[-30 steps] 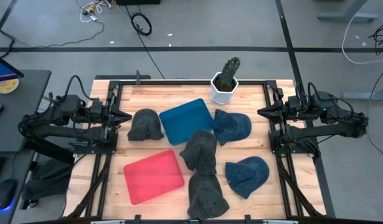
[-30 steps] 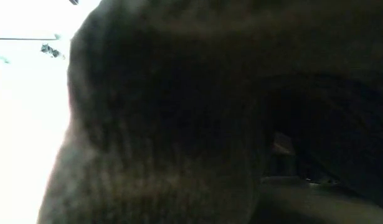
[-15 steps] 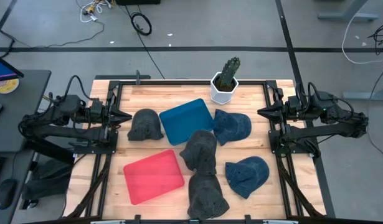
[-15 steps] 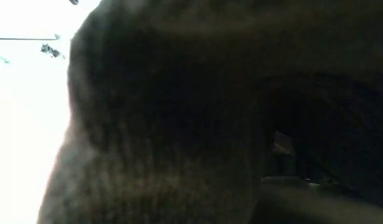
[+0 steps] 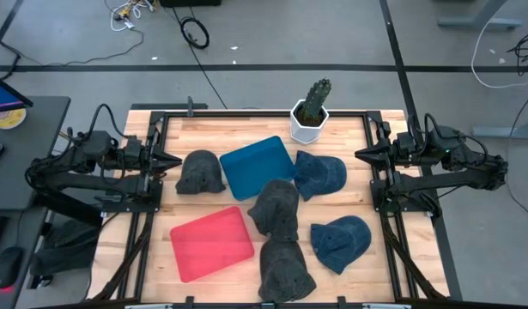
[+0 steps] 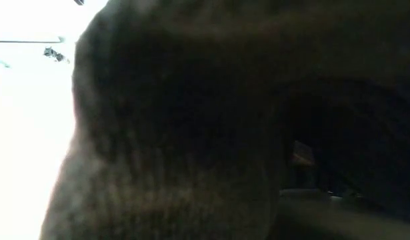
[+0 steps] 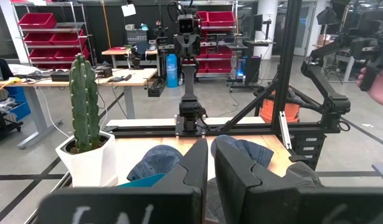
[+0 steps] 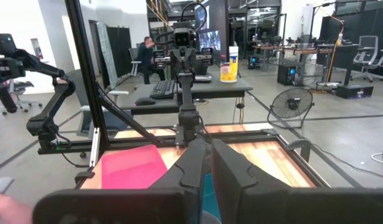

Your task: Pick & Place hat

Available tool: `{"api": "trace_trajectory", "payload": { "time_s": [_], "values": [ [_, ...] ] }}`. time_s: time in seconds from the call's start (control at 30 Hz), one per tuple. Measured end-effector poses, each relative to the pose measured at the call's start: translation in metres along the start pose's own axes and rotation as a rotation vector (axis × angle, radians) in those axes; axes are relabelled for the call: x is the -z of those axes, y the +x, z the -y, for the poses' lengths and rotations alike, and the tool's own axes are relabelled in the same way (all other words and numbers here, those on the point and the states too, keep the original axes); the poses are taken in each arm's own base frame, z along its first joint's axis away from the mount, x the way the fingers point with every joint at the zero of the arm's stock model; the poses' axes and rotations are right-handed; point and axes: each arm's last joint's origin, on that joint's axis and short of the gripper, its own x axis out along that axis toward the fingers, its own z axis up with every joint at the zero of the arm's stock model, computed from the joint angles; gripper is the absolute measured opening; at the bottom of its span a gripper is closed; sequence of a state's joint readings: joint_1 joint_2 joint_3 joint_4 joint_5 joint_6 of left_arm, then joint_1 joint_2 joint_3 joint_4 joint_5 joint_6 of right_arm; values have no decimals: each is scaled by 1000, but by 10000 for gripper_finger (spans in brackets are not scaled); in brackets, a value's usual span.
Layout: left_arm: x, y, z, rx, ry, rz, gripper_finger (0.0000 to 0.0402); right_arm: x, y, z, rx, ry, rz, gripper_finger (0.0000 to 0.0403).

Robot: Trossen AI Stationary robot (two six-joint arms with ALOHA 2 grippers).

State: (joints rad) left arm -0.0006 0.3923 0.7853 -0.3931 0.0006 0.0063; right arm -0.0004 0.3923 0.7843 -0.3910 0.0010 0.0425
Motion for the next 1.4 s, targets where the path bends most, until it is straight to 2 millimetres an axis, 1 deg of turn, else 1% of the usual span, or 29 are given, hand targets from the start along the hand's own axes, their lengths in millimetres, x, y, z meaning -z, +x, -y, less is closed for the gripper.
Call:
{"api": "trace_trajectory", "payload": {
  "time_s": [0.27,0.5,0.63,0.73,0.87,0.97,1.17,1.4],
  "values": [
    [0,0,0,-1,0,0,30,0,1,0,-1,5,2,34],
    [0,0,0,0,0,0,30,-9,12,0,-4,-34,75,34],
    [0,0,0,0,0,0,30,-5,24,-2,-73,-64,36,34],
    [0,0,0,0,0,0,30,-2,38,-5,-159,-89,60,34],
    [0,0,0,0,0,0,30,2,57,-7,-236,21,100,34],
    [0,0,0,0,0,0,30,9,68,-6,-242,91,115,34],
    [0,0,0,0,0,0,30,21,89,-6,-241,110,106,34],
    [0,0,0,0,0,0,30,43,107,-5,-236,179,37,34]
  ]
}}
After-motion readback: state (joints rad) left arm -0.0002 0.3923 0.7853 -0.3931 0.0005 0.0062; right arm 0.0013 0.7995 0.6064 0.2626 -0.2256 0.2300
